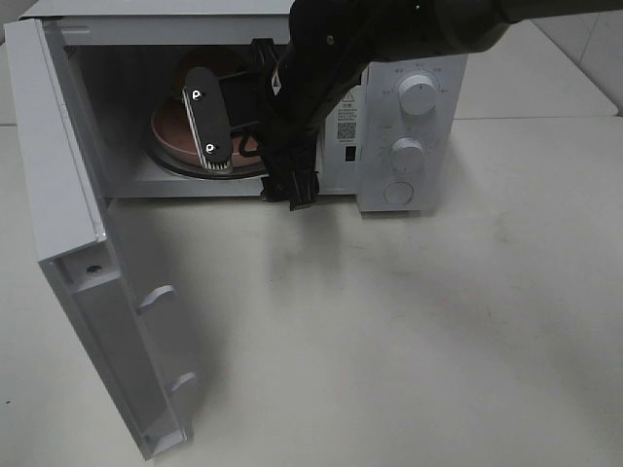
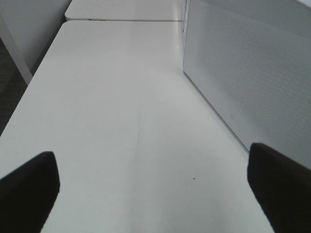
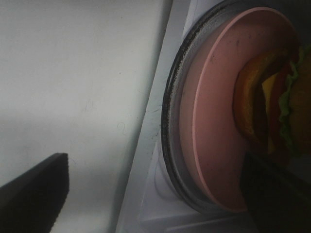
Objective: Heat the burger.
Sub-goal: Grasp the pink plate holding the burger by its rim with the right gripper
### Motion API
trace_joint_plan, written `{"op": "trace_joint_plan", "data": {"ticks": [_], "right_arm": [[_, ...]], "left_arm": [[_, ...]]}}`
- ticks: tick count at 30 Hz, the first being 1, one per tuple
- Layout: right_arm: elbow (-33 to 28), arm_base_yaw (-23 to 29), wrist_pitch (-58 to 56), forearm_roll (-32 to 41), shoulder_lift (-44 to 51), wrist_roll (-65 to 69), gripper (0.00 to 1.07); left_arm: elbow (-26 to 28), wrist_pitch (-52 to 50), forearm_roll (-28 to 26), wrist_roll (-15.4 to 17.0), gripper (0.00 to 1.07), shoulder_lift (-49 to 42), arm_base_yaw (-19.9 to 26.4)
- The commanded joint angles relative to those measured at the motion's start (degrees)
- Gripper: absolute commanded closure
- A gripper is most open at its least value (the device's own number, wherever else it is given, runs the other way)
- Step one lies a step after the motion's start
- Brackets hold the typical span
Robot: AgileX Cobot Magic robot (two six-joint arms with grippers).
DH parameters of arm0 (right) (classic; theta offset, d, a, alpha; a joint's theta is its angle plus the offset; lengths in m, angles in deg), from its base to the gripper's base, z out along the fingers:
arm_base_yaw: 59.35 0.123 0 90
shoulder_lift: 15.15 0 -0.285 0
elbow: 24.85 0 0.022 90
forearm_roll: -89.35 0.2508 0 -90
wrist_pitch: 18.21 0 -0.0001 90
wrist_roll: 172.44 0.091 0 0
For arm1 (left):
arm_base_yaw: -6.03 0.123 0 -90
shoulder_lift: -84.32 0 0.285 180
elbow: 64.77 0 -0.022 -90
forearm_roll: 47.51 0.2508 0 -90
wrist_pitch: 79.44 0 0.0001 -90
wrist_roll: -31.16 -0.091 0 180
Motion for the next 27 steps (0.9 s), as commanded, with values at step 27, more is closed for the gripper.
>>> {"op": "trace_joint_plan", "data": {"ticks": [27], "right_arm": [[27.7,-0.7,-8.2,5.2,-21.0,2.2,0.23]], "left_arm": [[-0.2,-0.4,-0.2,0.0,0.06,-1.2,-0.3]]}}
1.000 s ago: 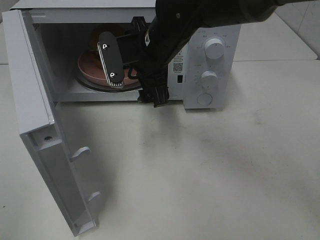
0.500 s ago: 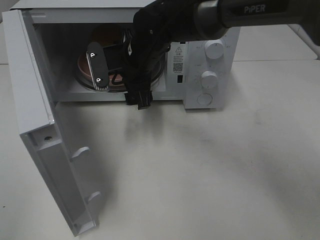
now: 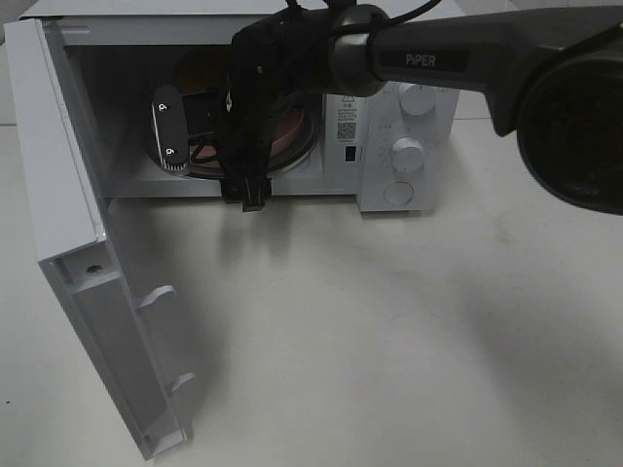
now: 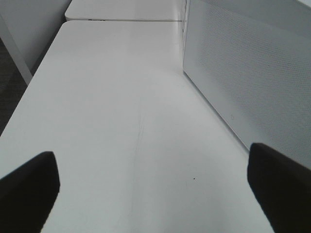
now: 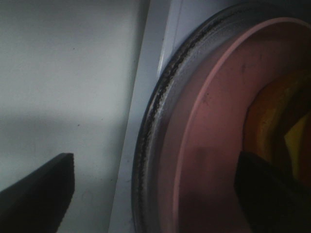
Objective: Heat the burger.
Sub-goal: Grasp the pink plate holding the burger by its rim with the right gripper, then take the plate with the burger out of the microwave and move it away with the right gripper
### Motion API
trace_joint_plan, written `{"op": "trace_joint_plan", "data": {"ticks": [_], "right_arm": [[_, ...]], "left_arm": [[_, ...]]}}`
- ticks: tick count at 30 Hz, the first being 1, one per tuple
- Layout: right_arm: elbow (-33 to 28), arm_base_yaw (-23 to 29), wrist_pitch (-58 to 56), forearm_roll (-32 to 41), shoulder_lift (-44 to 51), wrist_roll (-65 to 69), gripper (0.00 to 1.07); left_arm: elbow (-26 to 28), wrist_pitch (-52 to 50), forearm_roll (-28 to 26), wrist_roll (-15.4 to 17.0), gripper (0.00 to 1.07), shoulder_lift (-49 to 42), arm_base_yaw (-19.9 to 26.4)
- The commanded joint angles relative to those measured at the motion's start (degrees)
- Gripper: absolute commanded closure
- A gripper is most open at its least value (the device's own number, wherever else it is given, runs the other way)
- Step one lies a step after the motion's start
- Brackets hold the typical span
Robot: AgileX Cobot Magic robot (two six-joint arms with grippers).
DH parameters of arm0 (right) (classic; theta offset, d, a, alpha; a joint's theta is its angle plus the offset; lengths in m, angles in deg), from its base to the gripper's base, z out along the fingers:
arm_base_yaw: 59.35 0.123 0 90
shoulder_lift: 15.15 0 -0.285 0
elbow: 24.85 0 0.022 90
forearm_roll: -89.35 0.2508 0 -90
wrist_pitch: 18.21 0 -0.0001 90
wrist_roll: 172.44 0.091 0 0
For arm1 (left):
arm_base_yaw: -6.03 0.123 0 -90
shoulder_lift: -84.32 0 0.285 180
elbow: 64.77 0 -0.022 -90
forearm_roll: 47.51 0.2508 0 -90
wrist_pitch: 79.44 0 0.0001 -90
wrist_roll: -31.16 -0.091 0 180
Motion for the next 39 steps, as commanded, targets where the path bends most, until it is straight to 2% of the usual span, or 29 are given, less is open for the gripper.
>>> {"op": "trace_joint_plan", "data": {"ticks": [1,4,5,8,10,11,12,13,14,15,31,39], "right_arm": [[2.5,-0.5,-1.4,1.3,-1.7,1.1,0.23],[3.6,-1.1,-1.3,1.1,-2.7,1.1,0.30],[3.8,-1.5,-1.3,1.1,-3.0,1.1,0.39],[3.8,-1.8,-1.3,1.1,-3.0,1.1,0.45],[3.8,-1.8,-1.4,1.6,-3.3,1.1,0.74],[3.8,-1.8,-1.4,1.6,-3.3,1.1,0.74],[3.8,-1.8,-1.2,2.4,-3.4,1.1,0.83],[3.8,-1.8,-0.9,3.8,-3.4,1.1,0.98],[3.8,-1.8,-0.9,3.8,-3.4,1.1,0.98],[3.8,-1.8,-0.9,4.2,-3.4,1.3,1.07],[3.8,-1.7,-5.6,4.0,-1.4,1.1,1.07],[-2.1,-1.0,-3.8,3.5,2.8,-2.4,1.07]], "left_arm": [[-0.2,-0.4,-0.2,0.0,0.06,-1.2,-0.3],[-0.2,-0.4,-0.2,0.0,0.06,-1.2,-0.3],[-0.2,-0.4,-0.2,0.0,0.06,-1.2,-0.3],[-0.2,-0.4,-0.2,0.0,0.06,-1.2,-0.3],[-0.2,-0.4,-0.2,0.0,0.06,-1.2,-0.3],[-0.2,-0.4,-0.2,0.0,0.06,-1.2,-0.3],[-0.2,-0.4,-0.2,0.0,0.06,-1.2,-0.3],[-0.2,-0.4,-0.2,0.0,0.06,-1.2,-0.3],[-0.2,-0.4,-0.2,0.0,0.06,-1.2,-0.3],[-0.2,-0.4,-0.2,0.0,0.06,-1.2,-0.3],[-0.2,-0.4,-0.2,0.0,0.06,-1.2,-0.3],[-0.2,-0.4,-0.2,0.0,0.06,-1.2,-0.3]]}}
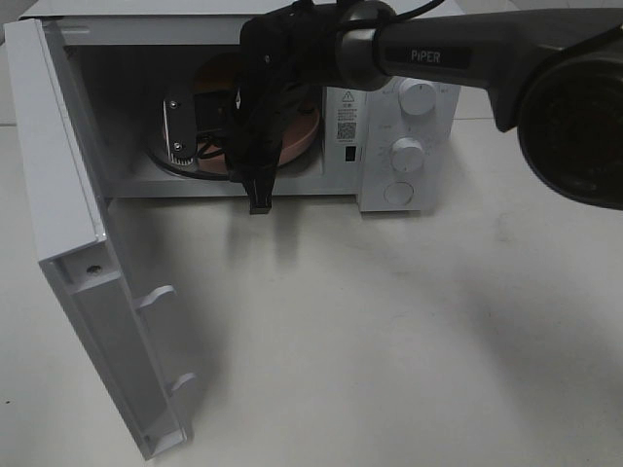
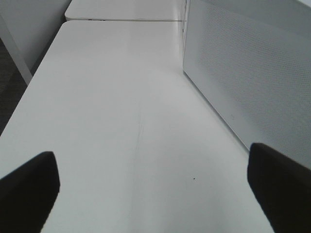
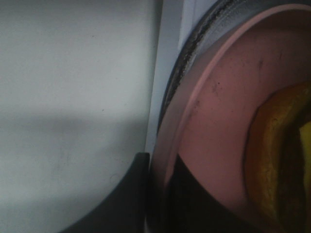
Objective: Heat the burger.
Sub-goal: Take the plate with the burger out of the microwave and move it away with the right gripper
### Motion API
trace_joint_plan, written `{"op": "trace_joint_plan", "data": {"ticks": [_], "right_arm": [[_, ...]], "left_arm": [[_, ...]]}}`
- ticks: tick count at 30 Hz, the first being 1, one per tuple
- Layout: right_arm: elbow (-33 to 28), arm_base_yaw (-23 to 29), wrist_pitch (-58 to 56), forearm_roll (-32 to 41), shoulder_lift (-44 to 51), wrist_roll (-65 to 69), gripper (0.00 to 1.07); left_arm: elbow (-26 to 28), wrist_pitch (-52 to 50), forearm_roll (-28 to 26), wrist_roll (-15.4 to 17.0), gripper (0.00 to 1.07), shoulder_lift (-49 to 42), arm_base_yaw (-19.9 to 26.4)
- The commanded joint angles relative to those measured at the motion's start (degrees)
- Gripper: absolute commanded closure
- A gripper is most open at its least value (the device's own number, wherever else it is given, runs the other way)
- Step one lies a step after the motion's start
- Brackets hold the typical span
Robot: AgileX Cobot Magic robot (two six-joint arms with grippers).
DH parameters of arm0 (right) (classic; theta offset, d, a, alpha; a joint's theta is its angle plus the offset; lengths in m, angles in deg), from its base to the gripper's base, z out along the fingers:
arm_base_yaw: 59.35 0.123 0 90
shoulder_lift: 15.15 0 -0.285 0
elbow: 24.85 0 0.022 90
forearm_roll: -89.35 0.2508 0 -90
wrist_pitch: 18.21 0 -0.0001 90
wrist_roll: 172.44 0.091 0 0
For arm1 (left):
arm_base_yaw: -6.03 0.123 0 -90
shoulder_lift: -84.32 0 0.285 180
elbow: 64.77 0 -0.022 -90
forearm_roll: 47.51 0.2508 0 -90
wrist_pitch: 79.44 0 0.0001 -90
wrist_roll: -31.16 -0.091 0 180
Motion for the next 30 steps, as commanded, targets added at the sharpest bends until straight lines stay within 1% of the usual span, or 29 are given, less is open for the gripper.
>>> {"op": "trace_joint_plan", "data": {"ticks": [1,3,4,5,6,8,10,11,13,14,15,16,18,19,20,21,22,23,24,26,27,29,30], "right_arm": [[-4.4,0.2,3.2,0.6,3.7,-1.9,1.07],[-5.2,0.2,4.1,0.6,4.4,-1.9,1.07],[-6.8,0.2,6.4,0.5,5.7,-1.9,1.07],[-6.8,0.2,6.4,0.5,5.7,-1.9,1.07],[-8.2,0.2,7.7,0.5,7.0,-1.9,1.07],[-8.9,0.2,8.0,0.5,7.6,-1.9,1.07],[-11.5,0.2,9.2,0.5,9.3,-2.0,1.07],[-11.5,0.2,9.2,0.5,9.3,-2.0,1.07],[-14.7,0.2,11.5,0.5,11.1,-2.8,1.07],[-14.7,0.2,11.5,0.5,11.1,-2.8,1.07],[-16.8,0.2,12.8,0.5,12.4,-3.6,1.07],[-16.8,0.2,12.8,0.5,12.4,-3.6,1.07],[-20.5,0.2,14.6,0.5,14.2,-5.0,1.07],[-20.5,0.2,14.6,0.5,14.2,-5.0,1.07],[-23.0,0.2,16.1,0.5,15.5,-6.1,1.07],[-23.0,0.2,16.1,0.5,15.5,-6.1,1.07],[-25.4,0.2,17.6,0.5,16.8,-6.4,1.07],[-26.6,0.2,18.5,0.5,17.3,-6.4,1.07],[-26.6,0.2,18.5,0.5,17.3,-6.4,1.07],[-31.2,0.2,21.1,0.5,19.8,-6.4,1.07],[-31.2,0.2,21.1,0.5,19.8,-6.4,1.07],[-34.5,0.2,23.7,0.5,21.6,-6.4,1.07],[-34.5,0.2,23.7,0.5,21.6,-6.4,1.07]], "left_arm": [[-0.2,-0.4,-0.2,0.0,0.06,-1.2,-0.3],[-0.2,-0.4,-0.2,0.0,0.06,-1.2,-0.3],[-0.2,-0.4,-0.2,0.0,0.06,-1.2,-0.3],[-0.2,-0.4,-0.2,0.0,0.06,-1.2,-0.3],[-0.2,-0.4,-0.2,0.0,0.06,-1.2,-0.3],[-0.2,-0.4,-0.2,0.0,0.06,-1.2,-0.3],[-0.2,-0.4,-0.2,0.0,0.06,-1.2,-0.3],[-0.2,-0.4,-0.2,0.0,0.06,-1.2,-0.3],[-0.2,-0.4,-0.2,0.0,0.06,-1.2,-0.3],[-0.2,-0.4,-0.2,0.0,0.06,-1.2,-0.3],[-0.2,-0.4,-0.2,0.0,0.06,-1.2,-0.3],[-0.2,-0.4,-0.2,0.0,0.06,-1.2,-0.3],[-0.2,-0.4,-0.2,0.0,0.06,-1.2,-0.3],[-0.2,-0.4,-0.2,0.0,0.06,-1.2,-0.3],[-0.2,-0.4,-0.2,0.0,0.06,-1.2,-0.3],[-0.2,-0.4,-0.2,0.0,0.06,-1.2,-0.3],[-0.2,-0.4,-0.2,0.0,0.06,-1.2,-0.3],[-0.2,-0.4,-0.2,0.0,0.06,-1.2,-0.3],[-0.2,-0.4,-0.2,0.0,0.06,-1.2,-0.3],[-0.2,-0.4,-0.2,0.0,0.06,-1.2,-0.3],[-0.2,-0.4,-0.2,0.0,0.06,-1.2,-0.3],[-0.2,-0.4,-0.2,0.0,0.06,-1.2,-0.3],[-0.2,-0.4,-0.2,0.0,0.06,-1.2,-0.3]]}}
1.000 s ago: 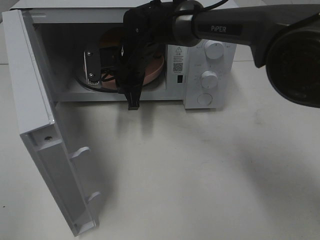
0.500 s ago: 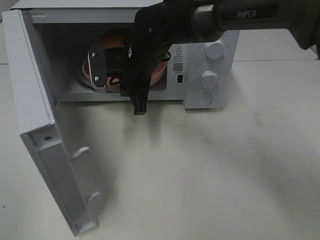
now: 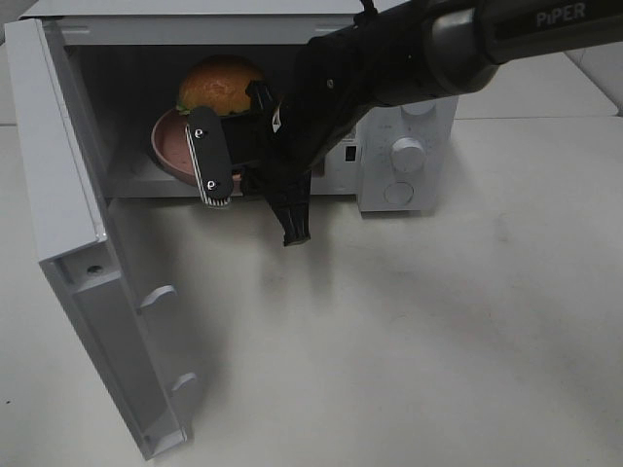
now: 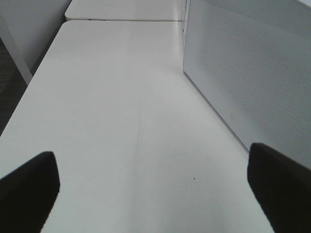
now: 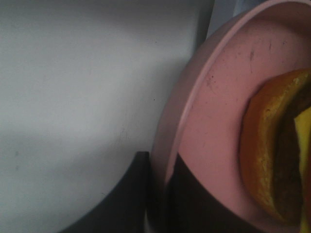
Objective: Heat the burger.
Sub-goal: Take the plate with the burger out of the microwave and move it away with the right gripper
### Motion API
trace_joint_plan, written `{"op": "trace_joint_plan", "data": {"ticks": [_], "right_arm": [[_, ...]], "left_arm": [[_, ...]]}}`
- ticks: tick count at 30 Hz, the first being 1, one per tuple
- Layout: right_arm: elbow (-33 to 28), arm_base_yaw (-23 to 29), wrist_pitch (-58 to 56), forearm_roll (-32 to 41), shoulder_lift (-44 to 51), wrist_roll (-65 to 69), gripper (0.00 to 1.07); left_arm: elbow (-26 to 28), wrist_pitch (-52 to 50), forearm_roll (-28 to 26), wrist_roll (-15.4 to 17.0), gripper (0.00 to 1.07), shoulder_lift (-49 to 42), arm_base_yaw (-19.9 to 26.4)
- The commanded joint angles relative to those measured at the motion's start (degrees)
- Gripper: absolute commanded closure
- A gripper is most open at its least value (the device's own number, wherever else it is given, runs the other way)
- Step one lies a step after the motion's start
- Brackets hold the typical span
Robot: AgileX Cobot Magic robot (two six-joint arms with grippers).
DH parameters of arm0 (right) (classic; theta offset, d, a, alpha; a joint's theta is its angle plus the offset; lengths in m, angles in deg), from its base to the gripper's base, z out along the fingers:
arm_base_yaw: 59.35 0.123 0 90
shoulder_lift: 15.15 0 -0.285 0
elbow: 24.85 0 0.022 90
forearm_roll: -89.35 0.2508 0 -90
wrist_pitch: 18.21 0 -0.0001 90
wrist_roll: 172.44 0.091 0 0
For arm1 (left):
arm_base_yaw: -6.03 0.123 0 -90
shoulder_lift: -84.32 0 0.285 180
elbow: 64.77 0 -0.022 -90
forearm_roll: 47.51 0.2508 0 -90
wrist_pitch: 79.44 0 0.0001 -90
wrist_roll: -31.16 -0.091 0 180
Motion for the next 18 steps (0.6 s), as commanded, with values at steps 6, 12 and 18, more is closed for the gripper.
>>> {"op": "trace_joint_plan", "data": {"ticks": [6,12,18], "right_arm": [[-9.2,-0.5,10.3,-1.0,7.1,0.3,1.07],[-15.1,0.2,14.4,-1.0,10.8,0.3,1.07],[-21.9,0.2,16.7,-1.0,15.2,0.2,1.07]], "left_arm": [[-0.2,-0.4,-0.2,0.0,0.06,-1.2,-0.3],[-0.2,-0.4,-0.2,0.0,0.06,-1.2,-0.3],[-0.2,-0.4,-0.2,0.0,0.06,-1.2,-0.3]]}}
